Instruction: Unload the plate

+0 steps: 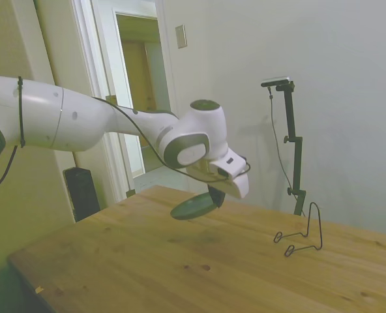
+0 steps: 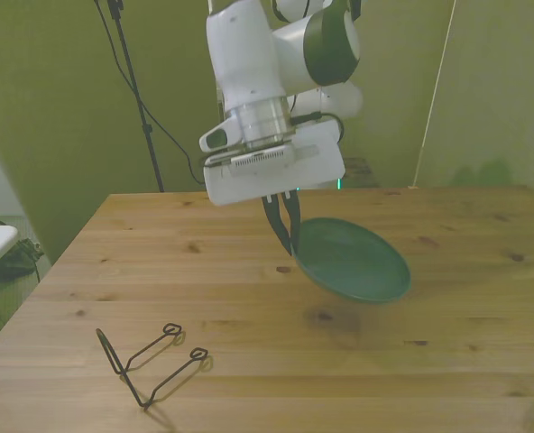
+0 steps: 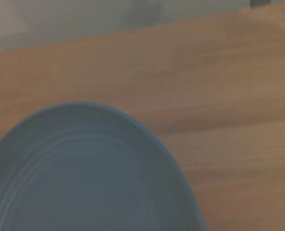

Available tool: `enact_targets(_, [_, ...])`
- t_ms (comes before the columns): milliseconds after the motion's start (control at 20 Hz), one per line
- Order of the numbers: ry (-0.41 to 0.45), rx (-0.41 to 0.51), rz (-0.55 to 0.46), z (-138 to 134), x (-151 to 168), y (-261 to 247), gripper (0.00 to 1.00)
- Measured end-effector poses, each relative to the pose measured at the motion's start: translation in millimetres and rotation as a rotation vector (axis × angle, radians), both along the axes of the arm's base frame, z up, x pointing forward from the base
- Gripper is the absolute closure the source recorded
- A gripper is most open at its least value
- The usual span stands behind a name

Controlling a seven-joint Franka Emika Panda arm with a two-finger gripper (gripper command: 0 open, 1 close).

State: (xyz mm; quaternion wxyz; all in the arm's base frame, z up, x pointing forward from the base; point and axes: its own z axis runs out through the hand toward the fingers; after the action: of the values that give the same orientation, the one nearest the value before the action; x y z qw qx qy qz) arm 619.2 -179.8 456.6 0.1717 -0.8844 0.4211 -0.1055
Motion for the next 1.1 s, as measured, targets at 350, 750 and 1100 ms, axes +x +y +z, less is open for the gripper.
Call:
enact_targets(350, [0.065,-0.009,0.072,-71,-25,-26,1.0])
enact_targets(750, [0.088,-0.013,0.07,-93,-29,-36,0.0])
enact_targets(1100, [0.072,-0.029,0.067,-90,-28,-38,0.0])
